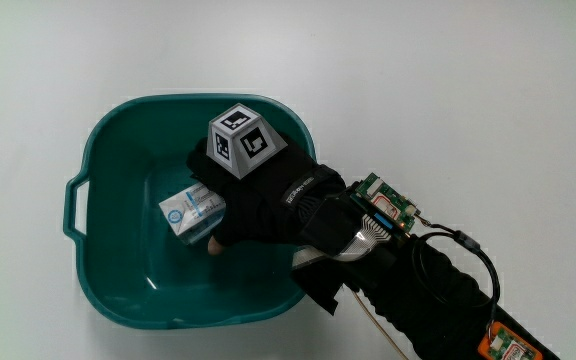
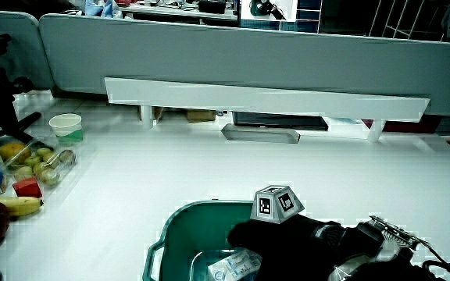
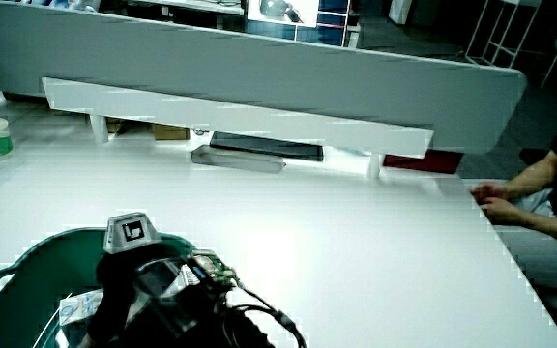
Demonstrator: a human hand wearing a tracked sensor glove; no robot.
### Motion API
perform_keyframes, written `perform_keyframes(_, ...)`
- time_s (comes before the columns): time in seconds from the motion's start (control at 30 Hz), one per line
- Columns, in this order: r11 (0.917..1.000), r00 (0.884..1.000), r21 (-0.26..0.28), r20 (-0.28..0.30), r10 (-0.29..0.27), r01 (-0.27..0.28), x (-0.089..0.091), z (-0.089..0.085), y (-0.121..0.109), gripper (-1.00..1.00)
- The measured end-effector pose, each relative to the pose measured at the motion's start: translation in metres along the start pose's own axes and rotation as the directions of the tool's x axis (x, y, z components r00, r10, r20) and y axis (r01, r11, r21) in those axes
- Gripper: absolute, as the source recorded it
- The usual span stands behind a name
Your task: Pick milk from plate
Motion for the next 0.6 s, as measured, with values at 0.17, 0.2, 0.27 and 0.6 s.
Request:
perform_keyframes(0.17,0.9996,1.000,0.025,-0.002,0.007,-0.007,0.0001,0.0005,0.0000,0.48)
perform_keyframes(0.2,0.9997,1.000,0.025,0.001,0.005,-0.005,-0.0002,0.0007,0.0001,0.52)
perform_keyframes(0.27,0.9992,1.000,0.036,0.003,0.013,-0.013,-0.0009,0.0014,-0.0005,0.58)
perform_keyframes(0.6,0.9971,0.999,0.074,0.037,0.018,-0.020,-0.0016,0.0030,-0.0006,0.88)
